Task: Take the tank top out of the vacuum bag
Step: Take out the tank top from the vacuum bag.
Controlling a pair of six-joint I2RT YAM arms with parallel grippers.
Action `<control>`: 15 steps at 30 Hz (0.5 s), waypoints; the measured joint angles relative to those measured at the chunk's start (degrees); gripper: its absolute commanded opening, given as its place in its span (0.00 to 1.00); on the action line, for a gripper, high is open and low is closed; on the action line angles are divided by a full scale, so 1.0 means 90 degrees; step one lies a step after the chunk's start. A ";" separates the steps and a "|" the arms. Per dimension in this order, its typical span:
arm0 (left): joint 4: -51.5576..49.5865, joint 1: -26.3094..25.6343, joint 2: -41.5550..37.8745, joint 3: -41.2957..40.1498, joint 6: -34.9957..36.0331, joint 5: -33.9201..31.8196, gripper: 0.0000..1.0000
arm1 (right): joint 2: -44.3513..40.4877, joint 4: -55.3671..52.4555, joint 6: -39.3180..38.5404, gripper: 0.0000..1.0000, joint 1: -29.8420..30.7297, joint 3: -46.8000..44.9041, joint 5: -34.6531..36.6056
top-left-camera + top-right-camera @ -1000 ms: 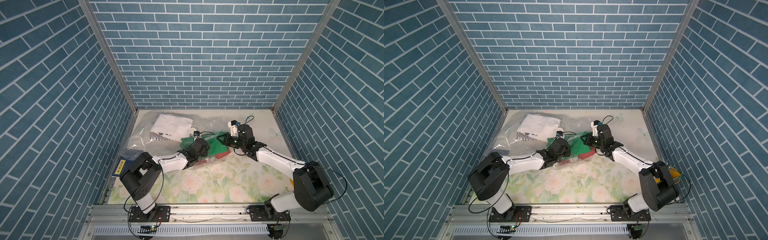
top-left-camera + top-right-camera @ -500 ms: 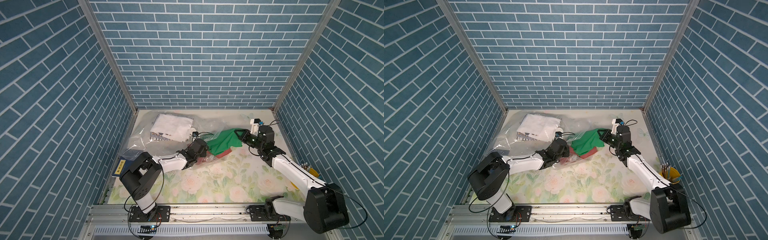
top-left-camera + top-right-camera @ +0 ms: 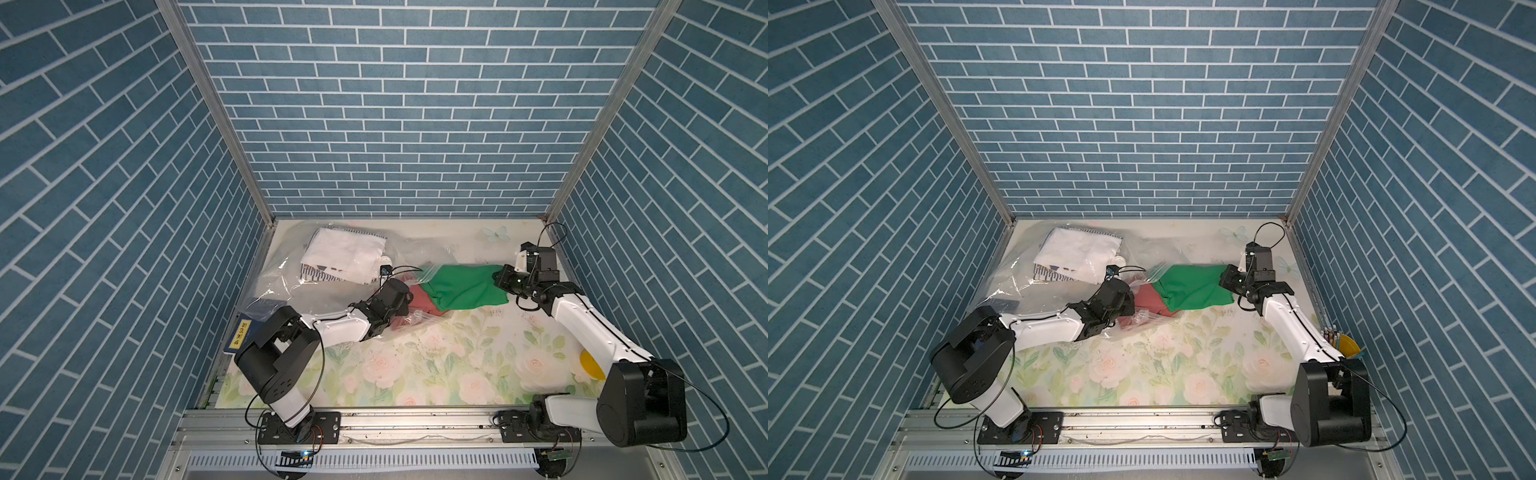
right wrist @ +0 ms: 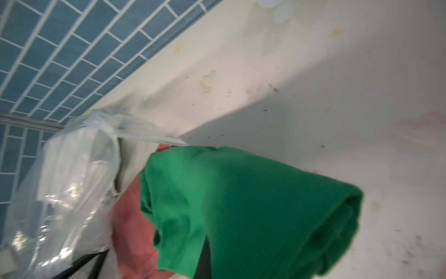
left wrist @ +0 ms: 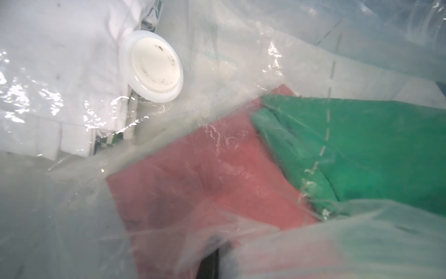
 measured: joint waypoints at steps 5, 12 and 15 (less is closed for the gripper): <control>0.0000 0.0068 -0.0012 -0.0051 -0.0034 0.0000 0.03 | 0.0408 -0.0032 -0.0430 0.00 -0.0821 -0.0002 0.0151; 0.0000 0.0109 -0.0012 -0.0053 -0.0066 0.0087 0.03 | 0.1394 0.0296 -0.0648 0.00 -0.1336 -0.0053 0.0282; 0.0005 0.0114 -0.0049 -0.0090 -0.0100 0.0080 0.03 | 0.1678 0.0316 -0.0663 0.00 -0.1535 -0.0053 0.0318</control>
